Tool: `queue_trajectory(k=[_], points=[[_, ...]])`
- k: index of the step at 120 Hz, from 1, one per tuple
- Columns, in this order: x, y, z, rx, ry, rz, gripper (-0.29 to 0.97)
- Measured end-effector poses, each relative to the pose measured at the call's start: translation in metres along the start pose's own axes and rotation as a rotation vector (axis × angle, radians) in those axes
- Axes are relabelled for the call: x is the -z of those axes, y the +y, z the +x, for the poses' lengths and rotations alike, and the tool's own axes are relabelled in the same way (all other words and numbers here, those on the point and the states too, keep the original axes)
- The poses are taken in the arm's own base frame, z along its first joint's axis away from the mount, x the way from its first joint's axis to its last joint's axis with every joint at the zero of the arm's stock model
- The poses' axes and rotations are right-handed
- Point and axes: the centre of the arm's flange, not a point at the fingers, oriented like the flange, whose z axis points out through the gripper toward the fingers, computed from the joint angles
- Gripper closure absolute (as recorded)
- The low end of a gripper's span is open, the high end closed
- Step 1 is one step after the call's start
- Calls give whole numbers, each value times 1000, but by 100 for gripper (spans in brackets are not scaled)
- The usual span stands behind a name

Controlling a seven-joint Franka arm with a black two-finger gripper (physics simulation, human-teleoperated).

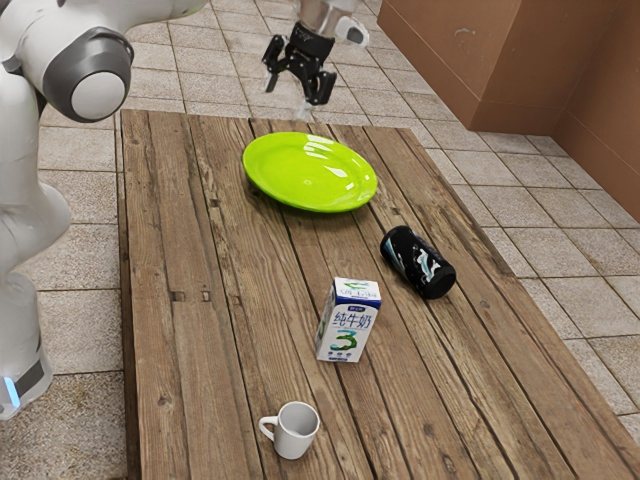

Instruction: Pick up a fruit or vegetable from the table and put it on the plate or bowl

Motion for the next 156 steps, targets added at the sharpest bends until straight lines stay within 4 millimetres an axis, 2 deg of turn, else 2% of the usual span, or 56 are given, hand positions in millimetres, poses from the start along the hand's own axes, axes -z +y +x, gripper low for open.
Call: queue_trajectory(k=[26, 66, 72, 85, 91, 97, 105, 110, 117, 124, 137, 156], points=[[9, 1, 10, 28, 94, -13, 0], [13, 0, 14, 57, 135, -22, 0], [27, -2, 10, 60, 161, -30, 0], [87, -9, -17, 42, 265, -93, 0], [99, -7, -25, 23, 275, -144, 0], [98, 10, -29, -15, 253, -193, 0], [89, 60, -37, -102, 215, -206, 0], [79, 81, -38, -133, 186, -203, 0], [63, 90, -35, -141, 141, -202, 0], [55, 97, -34, -156, 123, -199, 0], [42, 125, -32, -197, 125, -174, 0], [5, 165, -19, -259, 104, -177, 0]])
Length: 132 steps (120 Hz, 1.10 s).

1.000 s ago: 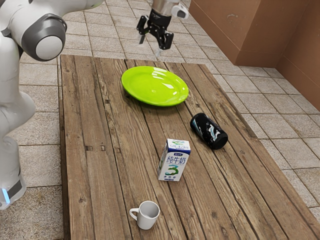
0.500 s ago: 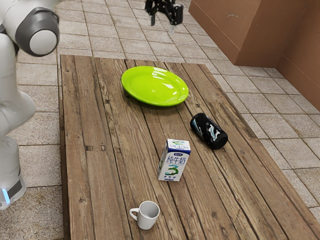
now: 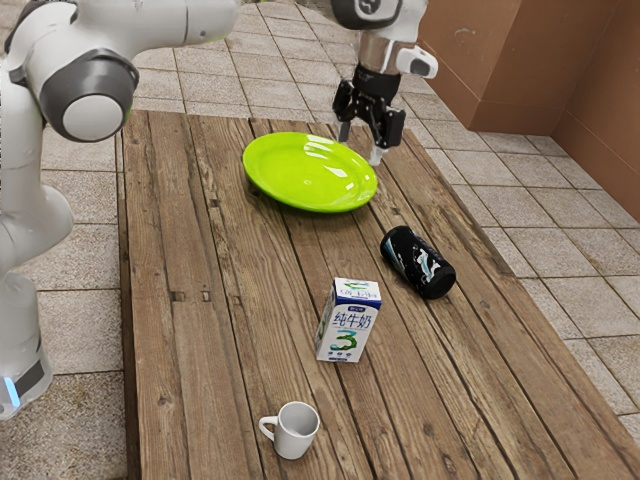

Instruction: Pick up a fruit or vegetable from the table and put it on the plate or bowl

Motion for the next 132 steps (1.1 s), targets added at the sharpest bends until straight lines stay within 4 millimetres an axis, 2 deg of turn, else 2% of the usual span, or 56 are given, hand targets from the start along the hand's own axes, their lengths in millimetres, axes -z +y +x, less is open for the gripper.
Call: queue_trajectory(k=[6, 13, 23, 30, 39, 47, 59, 66, 77, 90, 101, 119, 132], points=[[-7, 10, 3, -32, 1, -5, 0], [-11, 11, 6, -59, 6, -23, 0], [-28, -19, 6, -57, -29, -104, 0], [-34, -41, 3, -60, -37, -163, 0], [-42, -43, 1, -89, -43, -191, 0], [-49, -28, -2, -136, -48, -184, 0], [-58, 25, -16, -254, -58, -136, 0], [-62, 45, -23, -300, -61, -105, 0], [-67, 51, -23, -307, -56, -67, 0], [-78, 56, -10, -290, 11, -30, 0], [-77, 60, -3, -284, 69, -24, 0], [-80, 102, -24, -380, 92, -58, 0], [-78, 103, -25, -407, 103, -62, 0]])
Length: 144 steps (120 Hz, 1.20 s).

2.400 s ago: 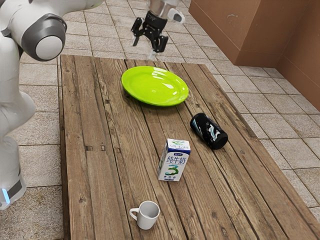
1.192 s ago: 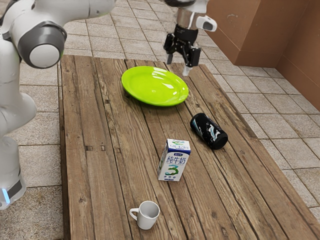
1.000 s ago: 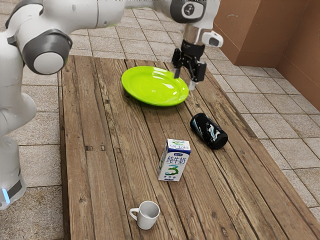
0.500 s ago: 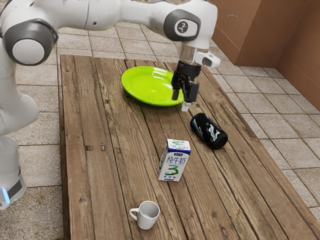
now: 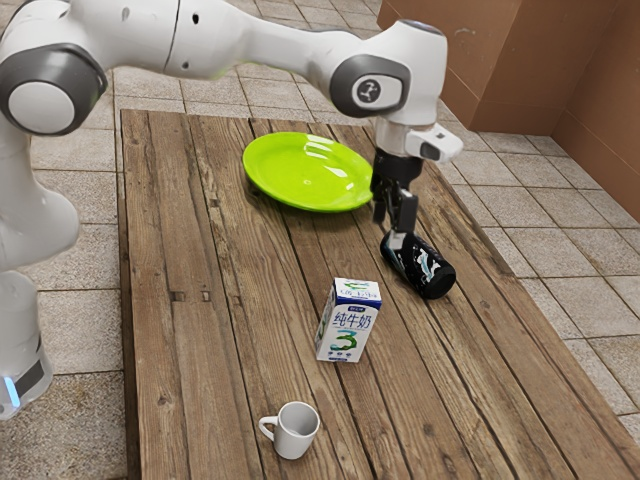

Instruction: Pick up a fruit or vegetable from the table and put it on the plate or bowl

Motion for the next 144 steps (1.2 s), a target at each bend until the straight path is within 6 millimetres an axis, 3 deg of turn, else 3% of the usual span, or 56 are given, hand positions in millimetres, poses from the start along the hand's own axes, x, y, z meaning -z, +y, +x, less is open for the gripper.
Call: queue_trajectory(k=[18, 45, 74, 81, 92, 99, 124, 144], points=[[-8, -15, -3, 0, -13, 1, 0], [-16, -45, -23, -11, -48, -38, 0], [-39, -80, -38, 38, -100, -11, 0], [-35, -75, -44, 13, -100, -16, 0], [-37, -27, -51, -92, -113, 0, 0], [-41, -13, -53, -109, -122, 14, 0], [-56, -13, -55, -47, -155, 52, 0], [-57, -25, -56, 36, -166, 17, 0]])
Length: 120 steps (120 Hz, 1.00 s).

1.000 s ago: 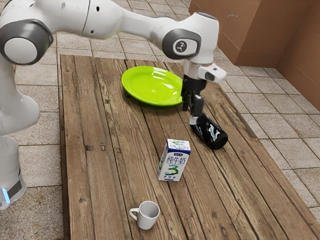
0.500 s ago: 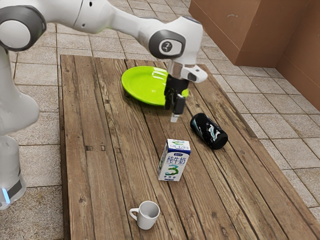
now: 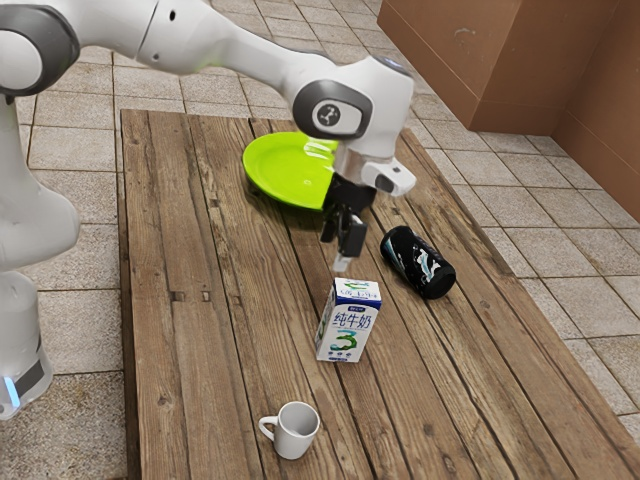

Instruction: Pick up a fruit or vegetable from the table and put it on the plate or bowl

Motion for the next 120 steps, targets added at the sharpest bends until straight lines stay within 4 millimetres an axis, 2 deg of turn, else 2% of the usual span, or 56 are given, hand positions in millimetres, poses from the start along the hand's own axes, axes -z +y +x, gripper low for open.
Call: queue_trajectory(k=[22, 38, 92, 120], points=[[-7, -16, 1, 97, -23, -58, 0], [-18, -28, 6, 164, -36, -39, 0], [-32, -8, 16, 211, -24, -16, 0], [-40, -8, 18, 270, -23, -11, 0]])
